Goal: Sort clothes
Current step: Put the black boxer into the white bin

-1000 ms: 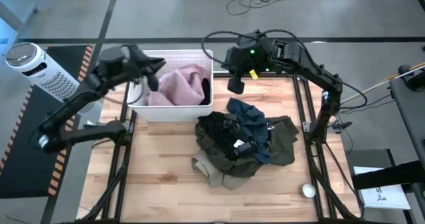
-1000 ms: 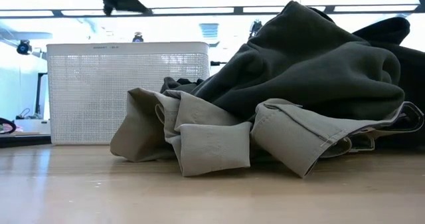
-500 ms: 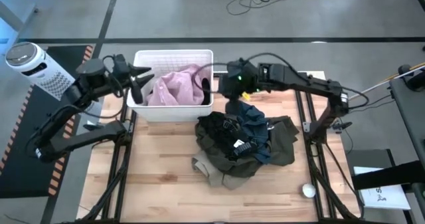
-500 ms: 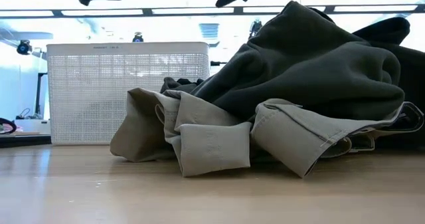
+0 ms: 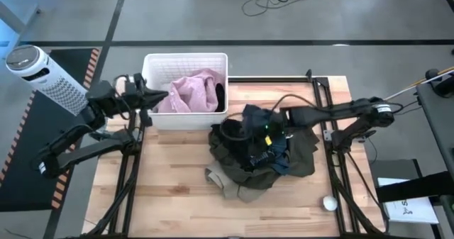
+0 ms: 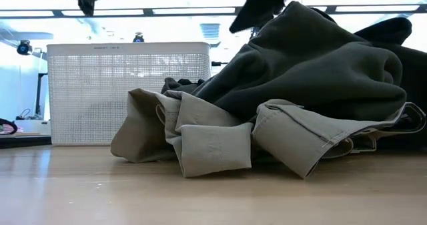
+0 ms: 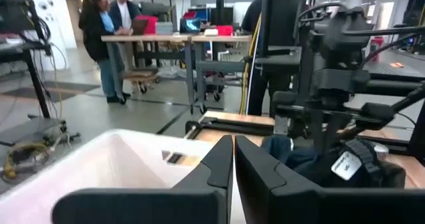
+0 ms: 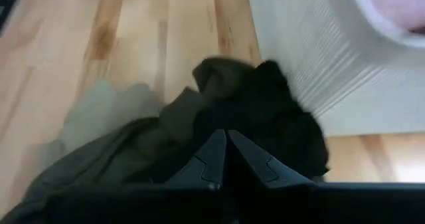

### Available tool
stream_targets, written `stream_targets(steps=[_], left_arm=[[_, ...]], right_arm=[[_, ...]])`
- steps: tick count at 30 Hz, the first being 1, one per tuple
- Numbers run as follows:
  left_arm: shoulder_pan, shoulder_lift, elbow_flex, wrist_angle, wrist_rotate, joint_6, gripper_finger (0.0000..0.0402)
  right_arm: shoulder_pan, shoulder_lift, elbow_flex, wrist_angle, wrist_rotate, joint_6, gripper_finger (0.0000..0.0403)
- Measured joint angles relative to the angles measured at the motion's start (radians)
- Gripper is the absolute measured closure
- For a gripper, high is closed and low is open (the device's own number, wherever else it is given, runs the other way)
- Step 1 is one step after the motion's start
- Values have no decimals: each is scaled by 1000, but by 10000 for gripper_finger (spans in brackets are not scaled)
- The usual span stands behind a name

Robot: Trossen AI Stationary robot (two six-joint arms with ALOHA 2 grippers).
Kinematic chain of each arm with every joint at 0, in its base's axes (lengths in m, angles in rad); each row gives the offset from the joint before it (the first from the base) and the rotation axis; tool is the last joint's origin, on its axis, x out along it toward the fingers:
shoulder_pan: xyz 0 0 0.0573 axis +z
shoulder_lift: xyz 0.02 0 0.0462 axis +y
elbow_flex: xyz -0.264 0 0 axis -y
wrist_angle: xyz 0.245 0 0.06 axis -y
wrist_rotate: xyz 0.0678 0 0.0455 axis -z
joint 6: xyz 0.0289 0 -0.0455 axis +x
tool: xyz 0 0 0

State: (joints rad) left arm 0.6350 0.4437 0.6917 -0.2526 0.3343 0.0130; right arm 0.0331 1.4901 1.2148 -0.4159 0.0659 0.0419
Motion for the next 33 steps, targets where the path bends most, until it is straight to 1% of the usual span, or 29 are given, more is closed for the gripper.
stream_targets(steps=[3, 6, 9, 15, 18, 20, 22, 24, 26, 30, 31, 33], left_arm=[[0, -15, -84, 65, 24, -26, 399], [0, -23, -170, 163, 74, -77, 401], [-8, -28, -250, 267, 99, -109, 401], [-45, -35, -364, 429, 100, -128, 401], [-67, -37, -380, 440, 100, -126, 401], [-85, -38, -380, 445, 100, -111, 401], [-100, -36, -374, 446, 97, -99, 401], [-112, -38, -359, 447, 94, -86, 402], [-122, -38, -343, 451, 93, -74, 402], [-136, -35, -324, 454, 74, -55, 402], [-138, -32, -323, 453, 69, -50, 402], [-139, -28, -318, 453, 67, -42, 402]], right_arm=[[25, 31, -55, 51, 17, 20, 395], [44, 77, -84, 127, 18, 26, 366], [58, 126, -88, 198, 57, 14, 318], [61, 235, -42, 213, 228, 26, 211], [60, 272, -12, 211, 248, 17, 176], [61, 289, 7, 185, 248, 24, 167], [63, 292, 27, 150, 249, 39, 175], [66, 292, 35, 129, 250, 50, 205], [66, 294, 35, 126, 250, 53, 252], [63, 294, 35, 128, 250, 49, 371], [63, 294, 35, 128, 250, 43, 386], [64, 294, 46, 120, 249, 32, 390]])
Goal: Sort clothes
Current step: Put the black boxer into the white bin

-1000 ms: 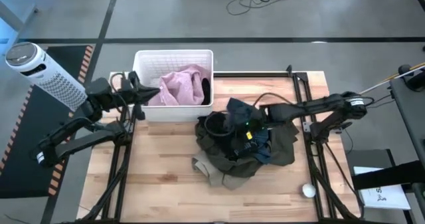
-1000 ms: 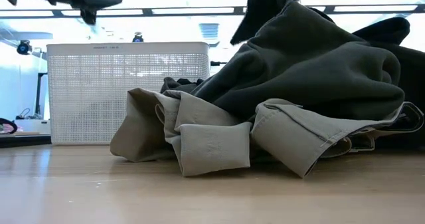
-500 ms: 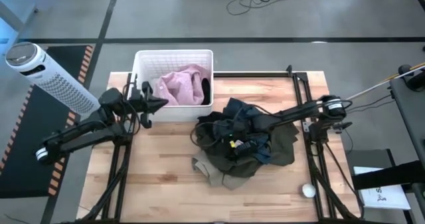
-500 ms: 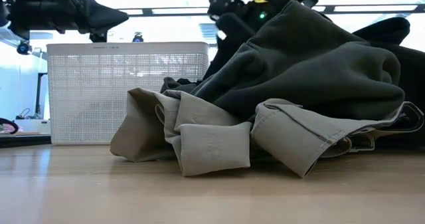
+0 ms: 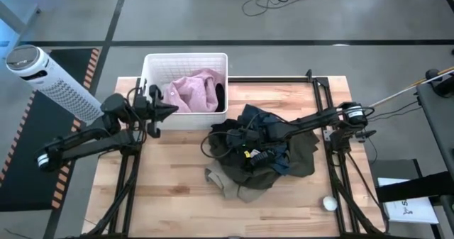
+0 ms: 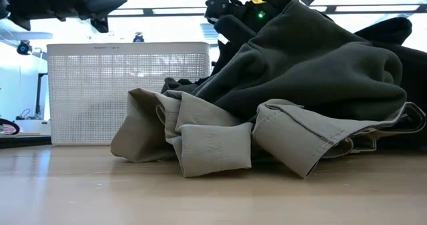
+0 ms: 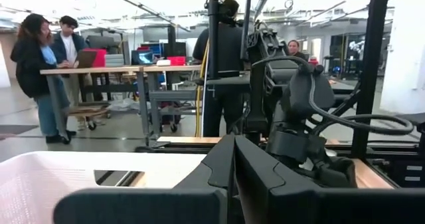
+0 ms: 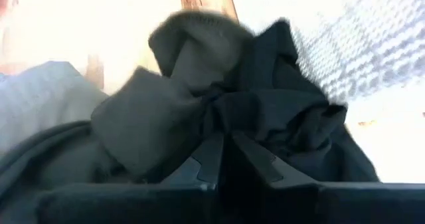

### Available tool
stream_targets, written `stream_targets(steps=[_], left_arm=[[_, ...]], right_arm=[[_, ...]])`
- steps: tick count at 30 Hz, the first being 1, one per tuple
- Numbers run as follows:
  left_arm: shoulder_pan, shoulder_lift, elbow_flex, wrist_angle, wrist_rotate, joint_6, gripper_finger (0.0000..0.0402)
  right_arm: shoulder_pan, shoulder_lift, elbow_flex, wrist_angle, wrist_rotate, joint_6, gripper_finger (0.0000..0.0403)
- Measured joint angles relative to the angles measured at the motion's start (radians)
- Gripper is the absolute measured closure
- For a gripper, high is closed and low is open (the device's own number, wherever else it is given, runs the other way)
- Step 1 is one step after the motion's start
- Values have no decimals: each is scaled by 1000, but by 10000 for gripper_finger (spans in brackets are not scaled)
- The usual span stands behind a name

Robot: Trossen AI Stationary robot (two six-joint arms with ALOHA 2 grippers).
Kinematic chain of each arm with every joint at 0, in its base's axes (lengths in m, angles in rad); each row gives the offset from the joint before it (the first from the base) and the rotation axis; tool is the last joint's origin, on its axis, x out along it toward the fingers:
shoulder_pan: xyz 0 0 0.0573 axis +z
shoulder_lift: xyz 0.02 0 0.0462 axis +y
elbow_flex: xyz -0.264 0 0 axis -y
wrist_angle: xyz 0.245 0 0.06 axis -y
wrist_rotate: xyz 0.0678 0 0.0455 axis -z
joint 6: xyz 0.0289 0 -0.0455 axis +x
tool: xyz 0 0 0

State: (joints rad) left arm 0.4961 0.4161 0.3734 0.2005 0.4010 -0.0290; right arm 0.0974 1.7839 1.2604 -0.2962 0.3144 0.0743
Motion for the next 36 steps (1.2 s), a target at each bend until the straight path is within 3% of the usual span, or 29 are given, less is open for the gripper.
stream_targets(steps=[8, 16, 26, 36], left_arm=[[0, 26, 47, 0, -2, 31, 402], [0, 54, 53, -8, -2, 43, 402], [0, 87, 51, 2, -2, 62, 402], [-2, 86, 51, 50, -1, 100, 402]], right_arm=[[58, -73, 168, -86, 0, -124, 402], [61, -98, 464, -90, -1, -329, 403], [-50, -71, 865, 56, -5, -545, 403], [-231, -49, 1014, 161, -52, -535, 403]])
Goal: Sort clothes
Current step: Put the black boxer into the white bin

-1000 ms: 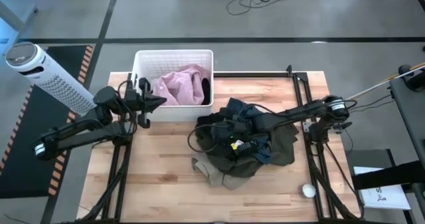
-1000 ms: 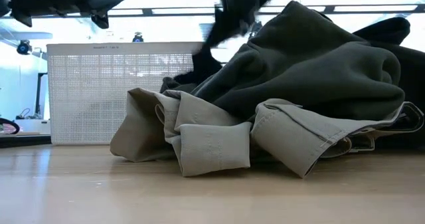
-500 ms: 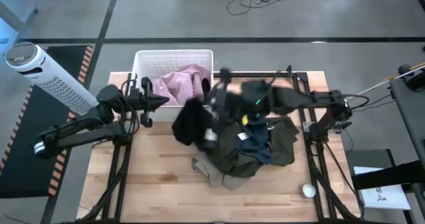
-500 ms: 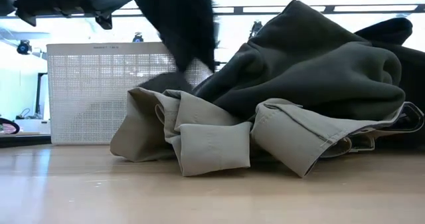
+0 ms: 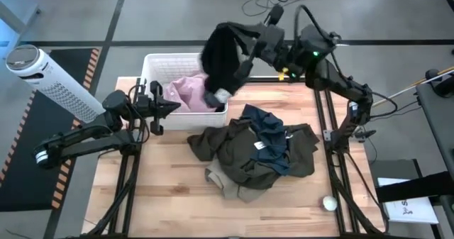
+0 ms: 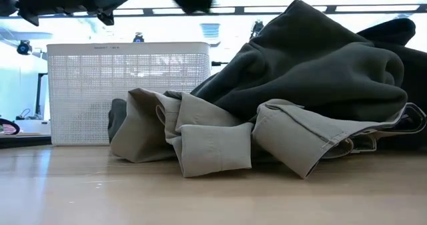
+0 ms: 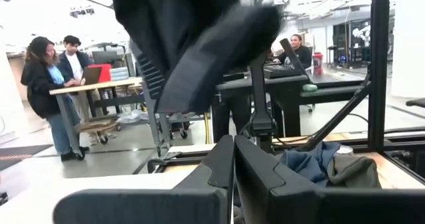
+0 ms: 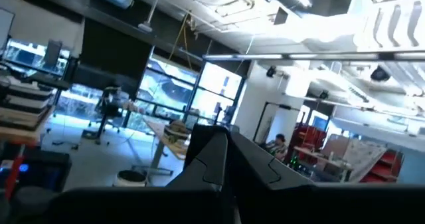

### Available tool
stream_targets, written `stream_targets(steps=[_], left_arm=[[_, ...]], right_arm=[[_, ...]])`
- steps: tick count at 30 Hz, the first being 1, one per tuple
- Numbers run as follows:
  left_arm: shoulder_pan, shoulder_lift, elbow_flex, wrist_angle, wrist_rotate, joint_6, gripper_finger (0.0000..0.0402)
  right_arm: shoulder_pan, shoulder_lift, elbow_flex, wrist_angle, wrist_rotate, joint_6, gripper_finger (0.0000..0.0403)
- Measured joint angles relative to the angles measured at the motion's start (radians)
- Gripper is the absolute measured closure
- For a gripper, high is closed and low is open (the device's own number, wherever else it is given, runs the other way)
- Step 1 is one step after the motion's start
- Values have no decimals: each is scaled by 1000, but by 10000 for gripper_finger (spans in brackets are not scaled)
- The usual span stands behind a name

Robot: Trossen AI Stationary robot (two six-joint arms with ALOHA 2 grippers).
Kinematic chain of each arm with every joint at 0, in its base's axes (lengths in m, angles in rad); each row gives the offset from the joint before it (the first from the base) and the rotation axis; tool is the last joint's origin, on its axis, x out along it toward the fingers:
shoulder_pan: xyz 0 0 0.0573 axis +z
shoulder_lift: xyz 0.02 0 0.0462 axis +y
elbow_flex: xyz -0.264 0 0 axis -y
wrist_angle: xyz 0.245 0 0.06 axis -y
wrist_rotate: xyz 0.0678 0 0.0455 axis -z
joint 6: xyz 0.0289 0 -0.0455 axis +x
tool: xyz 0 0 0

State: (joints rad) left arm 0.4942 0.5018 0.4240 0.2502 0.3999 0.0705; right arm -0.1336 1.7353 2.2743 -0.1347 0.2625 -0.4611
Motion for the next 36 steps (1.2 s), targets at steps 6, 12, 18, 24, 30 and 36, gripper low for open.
stream_targets(steps=[6, 12, 18, 24, 30, 36], left_arm=[[0, 2, 0, -3, 1, 4, 402], [0, 1, 0, -5, 2, 19, 402], [0, 2, -1, -5, 2, 44, 402], [0, 1, -1, -4, 2, 53, 402], [0, 1, -1, -1, 1, 57, 402], [0, 1, 0, 37, 0, 70, 402]], right_arm=[[-103, 61, 2, 19, -82, 106, 403], [-158, 149, 18, 66, -136, 159, 403], [-174, 234, 80, 84, -160, 180, 403], [-173, 268, 77, 55, -160, 176, 403], [-173, 281, 77, -34, -158, 211, 370], [-172, 282, 77, -131, -158, 284, 276]])
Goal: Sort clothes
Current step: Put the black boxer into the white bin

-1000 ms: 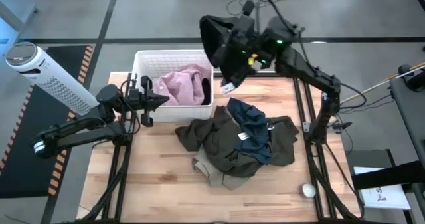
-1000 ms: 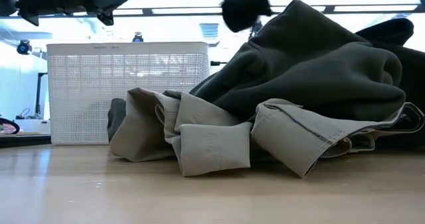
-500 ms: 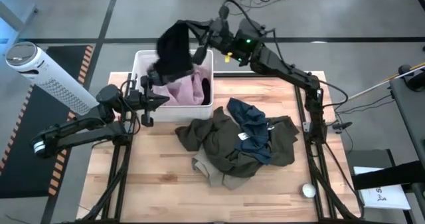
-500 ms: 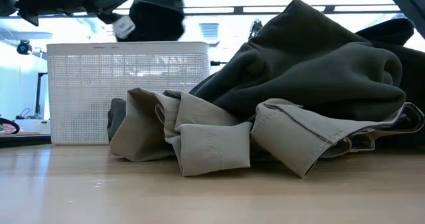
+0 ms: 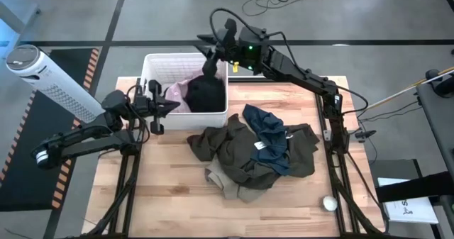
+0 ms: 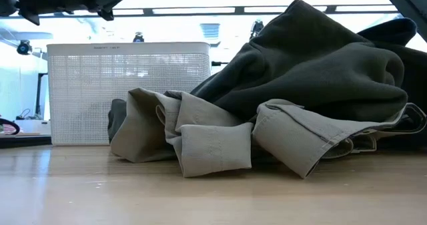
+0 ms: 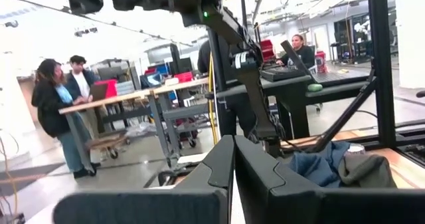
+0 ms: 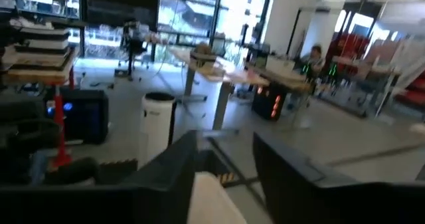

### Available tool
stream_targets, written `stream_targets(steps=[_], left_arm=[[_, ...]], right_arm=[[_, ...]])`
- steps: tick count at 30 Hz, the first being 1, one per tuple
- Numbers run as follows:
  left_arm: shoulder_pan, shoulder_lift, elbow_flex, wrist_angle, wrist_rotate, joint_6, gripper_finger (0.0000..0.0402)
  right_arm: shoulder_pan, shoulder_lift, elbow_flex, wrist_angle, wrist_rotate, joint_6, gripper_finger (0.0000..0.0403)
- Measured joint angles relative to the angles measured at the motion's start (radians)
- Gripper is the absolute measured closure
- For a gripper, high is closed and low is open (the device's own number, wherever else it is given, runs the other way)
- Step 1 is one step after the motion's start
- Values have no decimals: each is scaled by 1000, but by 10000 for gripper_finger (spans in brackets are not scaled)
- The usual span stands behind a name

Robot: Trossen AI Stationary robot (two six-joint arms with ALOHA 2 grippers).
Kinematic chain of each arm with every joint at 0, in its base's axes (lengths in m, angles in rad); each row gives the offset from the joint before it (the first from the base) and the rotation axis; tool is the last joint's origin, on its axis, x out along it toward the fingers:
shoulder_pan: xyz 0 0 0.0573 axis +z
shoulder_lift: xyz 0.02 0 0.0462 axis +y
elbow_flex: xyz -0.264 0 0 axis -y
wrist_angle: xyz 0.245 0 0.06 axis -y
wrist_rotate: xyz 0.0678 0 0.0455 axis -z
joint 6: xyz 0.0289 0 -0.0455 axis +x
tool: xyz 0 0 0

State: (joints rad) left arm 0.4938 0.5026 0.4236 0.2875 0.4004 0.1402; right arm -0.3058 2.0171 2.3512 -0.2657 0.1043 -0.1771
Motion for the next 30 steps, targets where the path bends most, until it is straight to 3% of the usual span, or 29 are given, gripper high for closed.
stream_targets(steps=[4, 7, 14, 20, 30], left_arm=[[0, 0, 0, 3, 1, -2, 402], [0, 8, 0, 11, 0, 15, 402], [0, 28, 0, 4, 0, 16, 402], [0, 32, 0, 6, 0, 9, 402], [0, 32, 0, 5, 0, -21, 402]], right_arm=[[0, -19, 0, -186, -21, -5, 217], [8, -52, 0, -426, -66, -35, 206], [61, -127, 0, -949, -227, -74, 267], [183, -139, 0, -1239, -208, 21, 296], [317, -141, -187, -1306, -155, 219, 258]])
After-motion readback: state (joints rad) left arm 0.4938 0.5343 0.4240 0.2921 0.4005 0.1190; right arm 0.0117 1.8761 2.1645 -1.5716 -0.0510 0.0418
